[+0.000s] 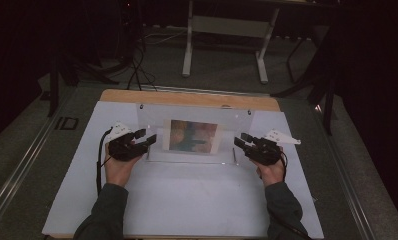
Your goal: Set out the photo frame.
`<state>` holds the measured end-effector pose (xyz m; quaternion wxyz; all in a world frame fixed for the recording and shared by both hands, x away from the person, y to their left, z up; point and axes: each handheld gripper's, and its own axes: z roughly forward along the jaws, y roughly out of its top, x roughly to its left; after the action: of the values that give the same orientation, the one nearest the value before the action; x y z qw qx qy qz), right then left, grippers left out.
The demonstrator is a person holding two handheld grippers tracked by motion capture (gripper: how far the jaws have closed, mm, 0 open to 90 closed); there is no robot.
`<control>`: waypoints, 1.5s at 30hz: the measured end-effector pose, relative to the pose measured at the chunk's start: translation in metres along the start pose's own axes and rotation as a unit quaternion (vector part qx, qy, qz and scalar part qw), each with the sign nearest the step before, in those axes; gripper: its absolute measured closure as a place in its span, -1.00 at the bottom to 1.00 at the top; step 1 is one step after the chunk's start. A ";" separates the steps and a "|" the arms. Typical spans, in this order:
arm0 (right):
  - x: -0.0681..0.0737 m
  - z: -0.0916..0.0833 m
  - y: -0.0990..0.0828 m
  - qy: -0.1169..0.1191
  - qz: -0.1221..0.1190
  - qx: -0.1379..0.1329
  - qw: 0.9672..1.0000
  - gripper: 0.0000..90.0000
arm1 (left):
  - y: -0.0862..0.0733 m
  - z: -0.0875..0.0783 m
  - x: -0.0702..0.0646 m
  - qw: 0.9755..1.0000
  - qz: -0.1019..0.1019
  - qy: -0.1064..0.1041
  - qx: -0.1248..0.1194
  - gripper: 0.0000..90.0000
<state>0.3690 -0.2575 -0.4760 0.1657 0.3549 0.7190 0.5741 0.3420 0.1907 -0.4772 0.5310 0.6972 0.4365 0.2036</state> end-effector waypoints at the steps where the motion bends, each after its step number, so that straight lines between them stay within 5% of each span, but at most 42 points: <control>1: 0.000 0.000 0.000 0.000 -0.003 0.001 1.000 0.29 | 0.000 0.000 0.000 1.000 -0.001 -0.002 0.000 0.05; 25: -0.002 -0.001 -0.002 0.008 -0.010 -0.003 1.000 0.30 | -0.001 -0.003 -0.001 1.000 0.004 -0.001 0.002 0.07; 45: -0.009 -0.012 0.000 0.013 -0.003 0.022 1.000 0.16 | -0.002 -0.018 0.007 1.000 -0.009 0.003 -0.005 0.10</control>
<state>0.3677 -0.2722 -0.4739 0.1502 0.3489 0.7347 0.5621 0.3314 0.2073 -0.4738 0.5351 0.6896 0.4436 0.2034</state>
